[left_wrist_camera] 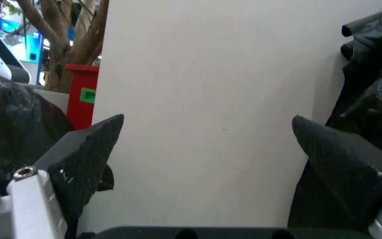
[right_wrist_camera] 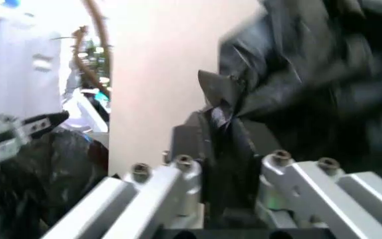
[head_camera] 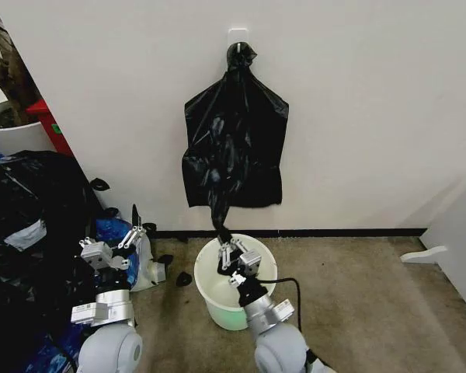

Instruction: Place the garbage bag over the trash bin.

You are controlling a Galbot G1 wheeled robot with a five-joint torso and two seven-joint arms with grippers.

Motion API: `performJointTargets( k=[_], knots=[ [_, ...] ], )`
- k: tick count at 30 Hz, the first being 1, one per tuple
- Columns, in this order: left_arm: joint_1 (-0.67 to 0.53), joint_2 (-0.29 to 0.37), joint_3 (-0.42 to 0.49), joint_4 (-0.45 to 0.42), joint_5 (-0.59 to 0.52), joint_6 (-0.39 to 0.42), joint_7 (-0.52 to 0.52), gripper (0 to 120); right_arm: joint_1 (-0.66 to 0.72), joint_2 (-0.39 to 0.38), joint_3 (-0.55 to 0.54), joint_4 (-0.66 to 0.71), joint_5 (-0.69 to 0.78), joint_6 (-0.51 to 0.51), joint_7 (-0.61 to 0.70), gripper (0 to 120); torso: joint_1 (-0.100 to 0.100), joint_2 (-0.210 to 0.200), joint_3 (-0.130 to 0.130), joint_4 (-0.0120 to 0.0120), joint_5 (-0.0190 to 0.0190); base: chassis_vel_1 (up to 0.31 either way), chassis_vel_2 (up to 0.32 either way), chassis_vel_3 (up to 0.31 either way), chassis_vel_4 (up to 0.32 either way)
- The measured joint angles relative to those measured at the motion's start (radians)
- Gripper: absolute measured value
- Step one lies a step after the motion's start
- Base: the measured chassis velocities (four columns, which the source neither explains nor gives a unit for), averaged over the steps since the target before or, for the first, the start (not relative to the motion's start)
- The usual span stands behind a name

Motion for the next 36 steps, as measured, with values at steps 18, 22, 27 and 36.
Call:
performJointTargets(
  k=[18, 22, 27, 36],
  knots=[
    [-0.013, -0.021, 0.015, 0.023, 0.024, 0.000, 0.000, 100, -0.126, -0.050, 0.073, 0.022, 0.236, 0.054, -0.026, 81, 0.000, 0.000, 0.000, -0.0001, 0.0002, 0.000, 0.000, 0.000, 0.000],
    [-0.013, -0.020, 0.013, 0.023, 0.024, 0.001, 0.000, 100, -0.125, -0.041, 0.035, 0.067, 0.299, -0.029, 0.109, 91, 0.000, 0.000, 0.000, -0.0001, -0.0002, 0.000, 0.000, 0.000, 0.000],
    [-0.010, -0.016, 0.010, 0.025, 0.024, 0.001, 0.000, 100, -0.055, -0.042, 0.068, 0.101, 0.127, -0.097, 0.176, 100, 0.000, 0.000, 0.000, 0.0000, -0.0002, 0.000, 0.000, 0.000, 0.000],
    [-0.023, -0.015, 0.016, 0.044, 0.032, 0.000, 0.000, 100, 0.121, -0.100, 0.095, 0.013, -0.222, -0.228, 0.209, 100, 0.000, 0.000, 0.000, -0.0001, -0.0001, 0.000, 0.000, 0.000, 0.000]
  ],
)
